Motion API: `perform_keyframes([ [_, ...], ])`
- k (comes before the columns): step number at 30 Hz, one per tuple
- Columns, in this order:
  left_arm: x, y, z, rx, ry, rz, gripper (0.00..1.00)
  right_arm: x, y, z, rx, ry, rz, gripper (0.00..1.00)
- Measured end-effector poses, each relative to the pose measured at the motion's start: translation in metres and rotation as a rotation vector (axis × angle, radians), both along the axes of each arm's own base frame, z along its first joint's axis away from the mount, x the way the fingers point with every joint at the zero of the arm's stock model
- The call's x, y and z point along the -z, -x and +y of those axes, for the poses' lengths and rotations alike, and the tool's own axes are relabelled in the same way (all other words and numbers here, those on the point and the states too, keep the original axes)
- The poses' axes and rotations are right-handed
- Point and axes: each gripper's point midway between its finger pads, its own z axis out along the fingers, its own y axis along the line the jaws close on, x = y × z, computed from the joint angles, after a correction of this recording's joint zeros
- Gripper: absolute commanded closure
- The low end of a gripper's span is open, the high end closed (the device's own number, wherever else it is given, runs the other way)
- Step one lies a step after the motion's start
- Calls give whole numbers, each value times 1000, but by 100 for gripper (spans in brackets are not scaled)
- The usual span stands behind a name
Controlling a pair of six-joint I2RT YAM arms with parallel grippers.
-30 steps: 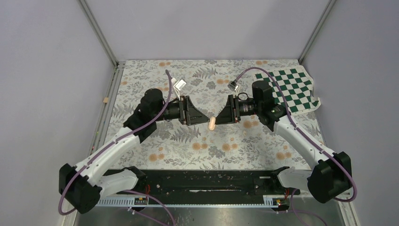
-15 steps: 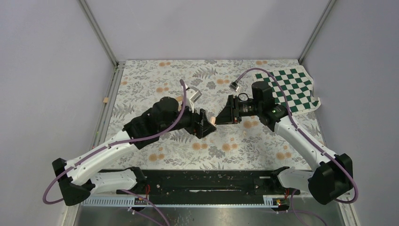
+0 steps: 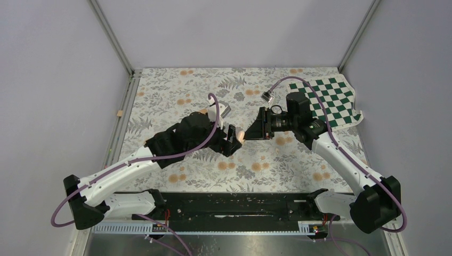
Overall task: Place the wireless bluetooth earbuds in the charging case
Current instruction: Adjust the charging case.
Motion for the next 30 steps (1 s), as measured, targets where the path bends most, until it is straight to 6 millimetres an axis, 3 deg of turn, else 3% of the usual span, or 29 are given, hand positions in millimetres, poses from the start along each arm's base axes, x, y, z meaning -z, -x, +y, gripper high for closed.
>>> perform_keyframes([
  [5, -2, -4, 6, -31, -9, -20, 25, 1, -3, 0, 17, 8, -4, 100],
  [15, -25, -10, 24, -99, 38, -73, 23, 0, 1, 0, -2, 0, 0, 100],
  [19, -29, -15, 27, -82, 113, 4, 26, -1, 2, 0, -9, -4, 1, 100],
  [24, -34, -32, 44, -94, 291, 122, 26, -1, 3, 0, -18, -8, 2, 100],
  [30, -38, -14, 29, 76, 435, 254, 24, -2, 6, 1, -30, -14, 5, 100],
])
